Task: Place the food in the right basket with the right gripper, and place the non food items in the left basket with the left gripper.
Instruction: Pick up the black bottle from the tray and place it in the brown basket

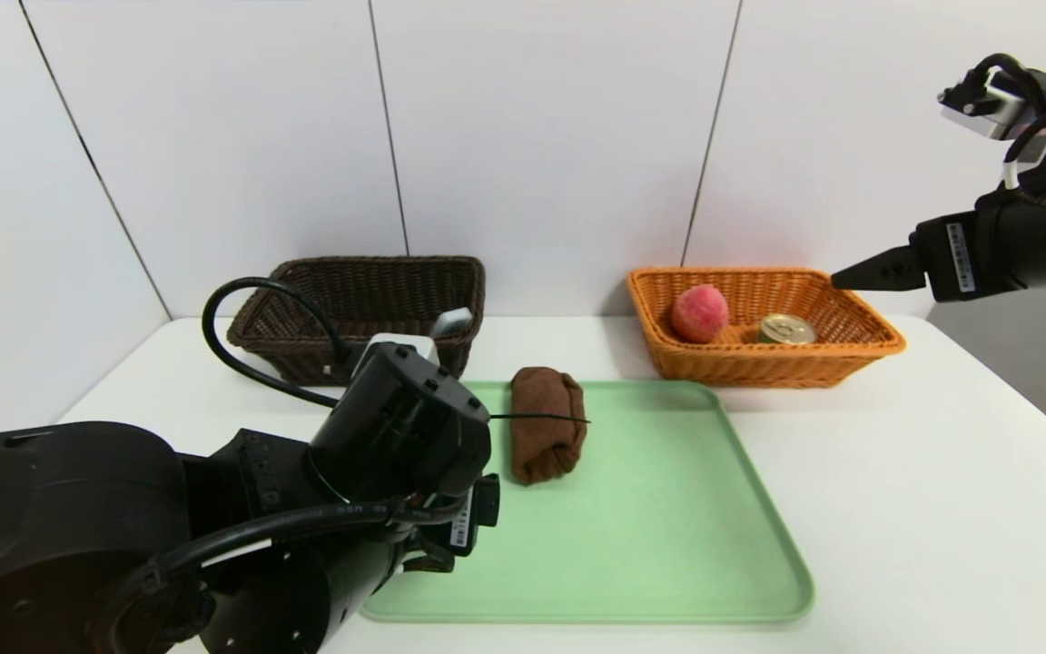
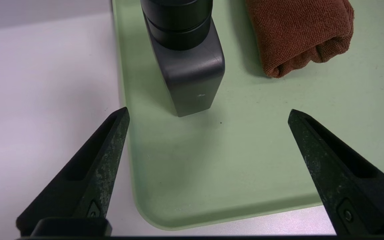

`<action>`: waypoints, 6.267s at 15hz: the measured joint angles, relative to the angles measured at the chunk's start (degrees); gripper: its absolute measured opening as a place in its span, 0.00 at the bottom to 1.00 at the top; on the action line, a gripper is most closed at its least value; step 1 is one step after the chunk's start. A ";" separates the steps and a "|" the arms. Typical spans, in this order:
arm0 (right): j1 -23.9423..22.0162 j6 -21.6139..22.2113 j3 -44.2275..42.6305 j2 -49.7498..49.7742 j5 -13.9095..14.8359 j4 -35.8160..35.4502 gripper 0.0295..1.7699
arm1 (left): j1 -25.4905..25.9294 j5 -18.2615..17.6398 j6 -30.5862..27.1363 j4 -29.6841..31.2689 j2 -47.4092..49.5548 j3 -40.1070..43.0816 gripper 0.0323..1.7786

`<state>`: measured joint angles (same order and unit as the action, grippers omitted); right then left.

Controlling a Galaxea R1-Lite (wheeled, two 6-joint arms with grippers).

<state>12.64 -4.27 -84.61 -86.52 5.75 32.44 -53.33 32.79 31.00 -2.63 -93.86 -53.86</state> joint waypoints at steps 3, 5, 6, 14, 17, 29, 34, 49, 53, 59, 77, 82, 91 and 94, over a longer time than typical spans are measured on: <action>-0.09 -0.17 0.49 0.61 -0.06 0.00 0.96 | 0.02 0.17 0.00 0.10 -0.50 0.06 0.95; -0.02 -0.20 0.66 1.01 -0.06 -0.02 0.96 | 0.06 0.94 0.00 2.30 -1.29 0.15 0.95; 0.00 -0.20 0.72 1.13 -0.06 -0.02 0.96 | 0.06 1.41 0.00 4.11 -1.88 0.20 0.95; 0.00 -0.17 2.18 2.45 -0.02 -0.02 0.96 | 0.50 2.18 -0.11 8.72 -5.34 1.66 0.95; 0.00 -0.17 2.39 2.62 0.00 -0.04 0.96 | 1.44 2.88 -0.83 11.03 -6.08 2.23 0.95; 0.50 -0.33 4.13 2.65 -0.06 -2.54 0.96 | 5.10 3.50 -3.94 19.55 -9.03 4.08 0.95; 0.52 -0.90 4.61 2.62 -0.06 -2.95 0.96 | 5.51 3.36 -4.29 21.42 -10.80 3.75 0.95; 1.71 -1.44 6.86 2.45 -0.24 -3.17 0.96 | 7.11 3.19 -5.49 24.45 -13.03 3.45 0.93; 1.99 -1.46 6.94 2.43 -0.24 -3.17 0.96 | 7.17 3.04 -5.51 24.59 -13.45 3.47 0.57; 2.01 -1.43 7.03 2.50 -0.24 -3.17 0.96 | 7.19 2.95 -5.49 24.49 -13.56 3.56 0.35; 2.13 -1.29 9.36 3.91 -0.06 -3.12 0.96 | 20.35 -17.14 -15.08 -2.16 7.08 -21.00 0.35; 2.18 -1.22 9.46 4.35 -0.09 -3.15 0.96 | 32.34 -28.66 -16.57 -12.56 1.74 -35.65 0.35; 2.88 -0.72 9.46 3.96 0.06 -4.08 0.96 | 42.14 -30.98 -19.92 -12.91 -16.87 -45.64 0.35; 3.25 -0.63 10.34 3.47 0.02 -8.06 0.96 | 44.02 -31.34 -21.20 -13.10 -22.15 -49.90 0.35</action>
<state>15.90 -4.90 -74.28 -83.04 5.78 24.38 -9.31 1.45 9.80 -15.74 -116.01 -103.75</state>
